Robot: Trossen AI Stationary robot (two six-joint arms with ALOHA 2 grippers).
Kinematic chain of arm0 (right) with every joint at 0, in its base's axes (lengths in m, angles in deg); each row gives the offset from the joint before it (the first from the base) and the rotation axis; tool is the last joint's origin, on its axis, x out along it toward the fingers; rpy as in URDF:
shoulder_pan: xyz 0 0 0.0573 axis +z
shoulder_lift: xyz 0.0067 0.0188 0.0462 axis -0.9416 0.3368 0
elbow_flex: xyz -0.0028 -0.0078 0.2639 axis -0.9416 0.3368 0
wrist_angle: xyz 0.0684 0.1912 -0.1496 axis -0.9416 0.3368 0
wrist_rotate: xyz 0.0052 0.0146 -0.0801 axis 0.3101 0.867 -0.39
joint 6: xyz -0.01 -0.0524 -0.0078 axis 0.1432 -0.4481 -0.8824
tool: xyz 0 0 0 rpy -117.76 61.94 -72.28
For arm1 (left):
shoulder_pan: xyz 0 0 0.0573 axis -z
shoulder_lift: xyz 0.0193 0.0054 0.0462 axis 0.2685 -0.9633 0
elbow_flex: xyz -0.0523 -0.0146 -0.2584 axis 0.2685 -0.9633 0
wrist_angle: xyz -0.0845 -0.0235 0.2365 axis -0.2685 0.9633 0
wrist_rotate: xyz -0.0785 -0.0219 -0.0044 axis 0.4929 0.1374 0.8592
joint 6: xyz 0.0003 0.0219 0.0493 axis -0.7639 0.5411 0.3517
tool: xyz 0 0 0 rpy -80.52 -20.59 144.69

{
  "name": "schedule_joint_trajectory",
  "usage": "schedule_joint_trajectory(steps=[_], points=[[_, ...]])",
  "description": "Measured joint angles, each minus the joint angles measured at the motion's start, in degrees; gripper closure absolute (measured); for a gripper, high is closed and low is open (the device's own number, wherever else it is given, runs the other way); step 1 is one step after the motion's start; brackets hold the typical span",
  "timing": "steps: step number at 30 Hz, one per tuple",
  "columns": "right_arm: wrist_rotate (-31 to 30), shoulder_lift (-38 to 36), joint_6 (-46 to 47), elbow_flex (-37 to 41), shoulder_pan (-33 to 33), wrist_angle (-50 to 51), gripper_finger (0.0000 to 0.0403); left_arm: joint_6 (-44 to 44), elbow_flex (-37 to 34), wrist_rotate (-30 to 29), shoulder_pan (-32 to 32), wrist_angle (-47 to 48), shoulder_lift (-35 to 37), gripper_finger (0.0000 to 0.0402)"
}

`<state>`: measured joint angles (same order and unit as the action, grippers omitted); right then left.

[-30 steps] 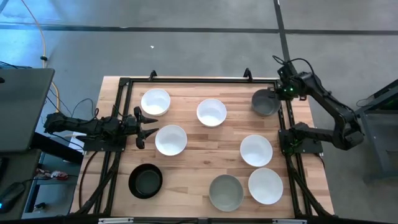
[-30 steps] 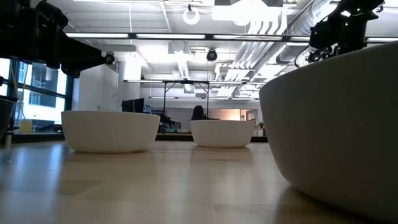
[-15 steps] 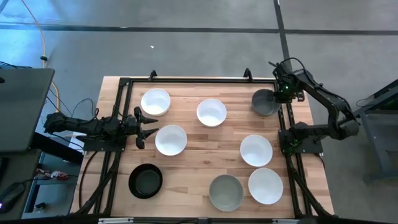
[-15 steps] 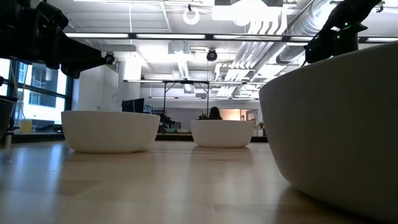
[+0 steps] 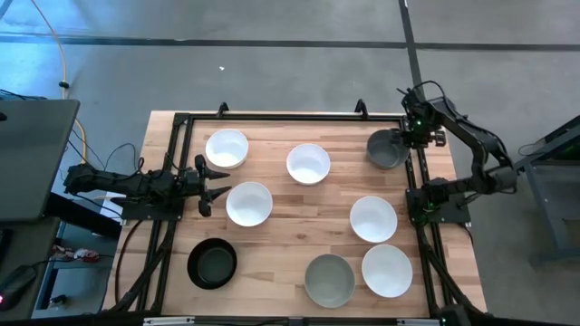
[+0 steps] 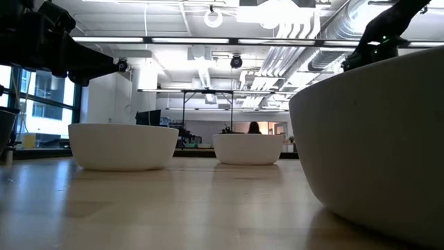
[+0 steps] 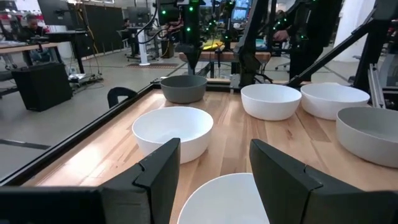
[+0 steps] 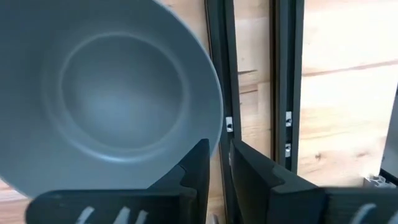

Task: Nest bowls inside each other
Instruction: Stack the gray bowl on top of the white bowl

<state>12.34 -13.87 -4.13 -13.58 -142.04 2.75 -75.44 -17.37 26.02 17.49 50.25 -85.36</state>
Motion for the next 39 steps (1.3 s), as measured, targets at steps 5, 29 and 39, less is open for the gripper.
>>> schedule_joint_trajectory(steps=[5, 29, 39], points=[[0.60, 2.09, -0.15, 0.00, -0.04, -1.95, 0.0345, 0.00, 0.00, -0.01, 0.00, 0.00, -0.02, 0.0220], [-2.11, 7.02, -0.35, 0.02, -0.04, -1.60, 0.0345, -0.04, 0.00, 0.00, 0.00, -0.01, -0.01, 0.0220], [0.18, 7.02, 1.37, 0.02, -0.04, -1.49, 0.0345, -0.02, 0.00, 0.00, 0.00, 0.00, -0.01, 0.0220]])
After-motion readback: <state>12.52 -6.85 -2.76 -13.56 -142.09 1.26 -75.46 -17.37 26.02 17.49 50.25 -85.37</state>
